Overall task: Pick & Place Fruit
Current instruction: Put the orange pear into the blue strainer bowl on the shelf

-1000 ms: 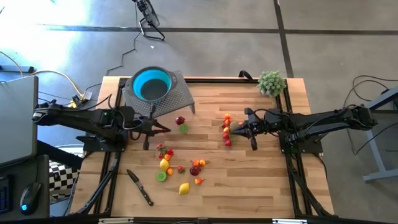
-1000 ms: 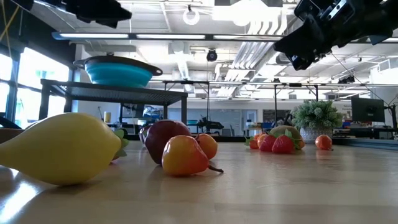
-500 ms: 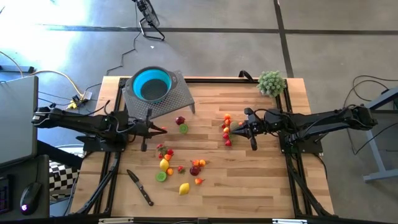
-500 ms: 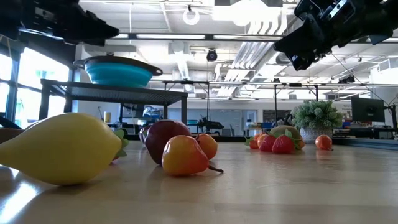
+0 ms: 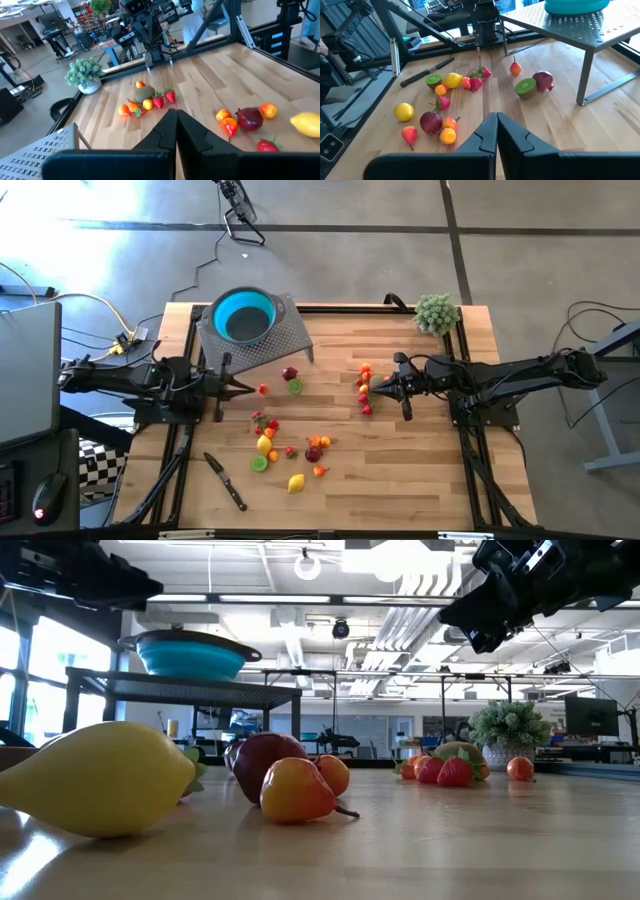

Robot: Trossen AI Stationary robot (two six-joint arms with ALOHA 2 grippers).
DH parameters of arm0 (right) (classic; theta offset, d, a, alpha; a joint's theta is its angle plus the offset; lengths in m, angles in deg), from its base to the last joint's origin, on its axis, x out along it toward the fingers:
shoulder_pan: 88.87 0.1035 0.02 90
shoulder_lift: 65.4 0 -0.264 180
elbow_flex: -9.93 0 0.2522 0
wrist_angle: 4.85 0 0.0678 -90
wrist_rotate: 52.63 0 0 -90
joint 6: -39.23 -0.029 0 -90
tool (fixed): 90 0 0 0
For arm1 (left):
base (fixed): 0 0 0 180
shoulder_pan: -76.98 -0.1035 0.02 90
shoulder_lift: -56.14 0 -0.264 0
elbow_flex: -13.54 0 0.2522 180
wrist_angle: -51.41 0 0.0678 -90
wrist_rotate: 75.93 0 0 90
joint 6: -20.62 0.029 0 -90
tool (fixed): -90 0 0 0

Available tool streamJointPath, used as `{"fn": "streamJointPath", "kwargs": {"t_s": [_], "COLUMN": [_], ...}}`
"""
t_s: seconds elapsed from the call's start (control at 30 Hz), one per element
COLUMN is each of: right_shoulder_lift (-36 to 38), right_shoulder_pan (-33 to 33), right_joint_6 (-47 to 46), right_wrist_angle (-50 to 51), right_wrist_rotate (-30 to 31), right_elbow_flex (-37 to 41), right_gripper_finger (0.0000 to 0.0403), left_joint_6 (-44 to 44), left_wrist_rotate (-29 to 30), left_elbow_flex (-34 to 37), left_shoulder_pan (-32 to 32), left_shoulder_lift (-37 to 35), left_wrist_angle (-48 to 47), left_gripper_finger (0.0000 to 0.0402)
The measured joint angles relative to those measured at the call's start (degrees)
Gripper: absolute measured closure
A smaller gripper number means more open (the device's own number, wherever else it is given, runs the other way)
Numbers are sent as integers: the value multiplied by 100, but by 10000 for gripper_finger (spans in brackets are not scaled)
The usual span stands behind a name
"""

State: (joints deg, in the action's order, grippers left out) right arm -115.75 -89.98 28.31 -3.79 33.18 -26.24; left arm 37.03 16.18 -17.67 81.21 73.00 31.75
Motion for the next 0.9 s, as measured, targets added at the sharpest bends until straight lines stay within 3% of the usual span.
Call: {"fn": "streamJointPath", "kwargs": {"t_s": [0.3,0.57,0.9], "right_shoulder_lift": [0,0,-1], "right_shoulder_pan": [0,0,0], "right_joint_6": [-141,-136,-149], "right_wrist_angle": [-2,-218,-313], "right_wrist_rotate": [2,2,3], "right_elbow_flex": [0,0,1], "right_gripper_finger": [401,401,401], "left_joint_6": [24,-12,132], "left_wrist_rotate": [7,-11,-17], "left_elbow_flex": [16,843,850], "left_shoulder_pan": [0,0,-2], "left_shoulder_lift": [-68,-66,-665], "left_wrist_angle": [-44,1050,595], "left_gripper_finger": [401,401,401]}}
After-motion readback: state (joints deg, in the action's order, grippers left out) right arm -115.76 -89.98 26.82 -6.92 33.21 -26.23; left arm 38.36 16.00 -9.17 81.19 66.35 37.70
